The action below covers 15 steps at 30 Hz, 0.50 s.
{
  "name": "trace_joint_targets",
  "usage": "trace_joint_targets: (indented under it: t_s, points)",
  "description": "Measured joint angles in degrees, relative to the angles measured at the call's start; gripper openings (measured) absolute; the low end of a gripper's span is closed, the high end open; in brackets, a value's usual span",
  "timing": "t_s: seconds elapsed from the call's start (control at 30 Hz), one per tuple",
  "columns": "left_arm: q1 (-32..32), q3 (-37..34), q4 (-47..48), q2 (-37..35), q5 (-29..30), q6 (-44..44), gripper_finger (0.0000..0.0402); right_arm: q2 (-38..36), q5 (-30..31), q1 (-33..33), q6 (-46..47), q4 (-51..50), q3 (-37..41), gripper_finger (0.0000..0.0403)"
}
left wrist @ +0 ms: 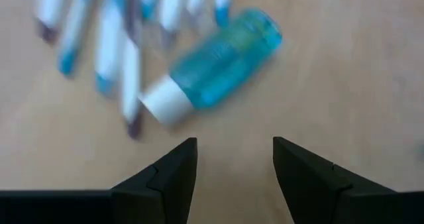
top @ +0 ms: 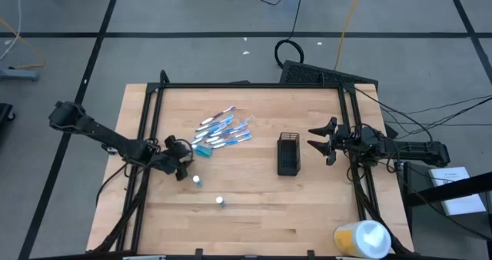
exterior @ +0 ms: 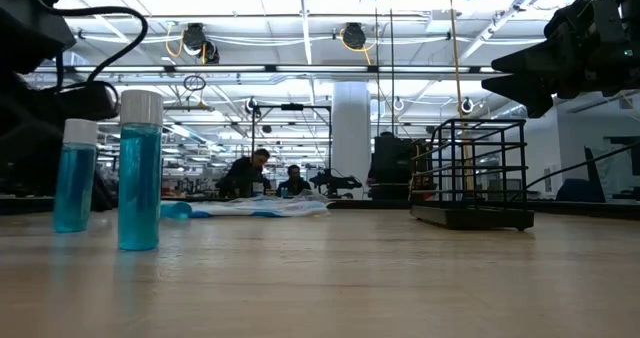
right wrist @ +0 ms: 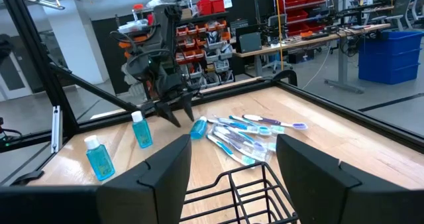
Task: Pick & Place toothbrushing station
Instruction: Put the mouthwash into the middle section of the mesh organizer
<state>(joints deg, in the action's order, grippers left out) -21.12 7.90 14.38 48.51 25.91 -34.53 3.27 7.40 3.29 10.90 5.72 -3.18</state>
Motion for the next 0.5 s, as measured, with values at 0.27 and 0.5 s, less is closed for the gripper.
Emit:
trace_joint_targets:
  t_s: [0.27,0.5]
  points:
    - [-2.92,0.11,2.19,-4.68,-22.65,-11.27,0.0202,0.01,0.01,-0.01,0.0,0.0,0.0,0.0212]
    - [-10.15,0.13,-1.28,-0.91,-12.75,-11.22,0.0202,0.01,0.02,-0.02,0.0,0.01,0.0,0.0212]
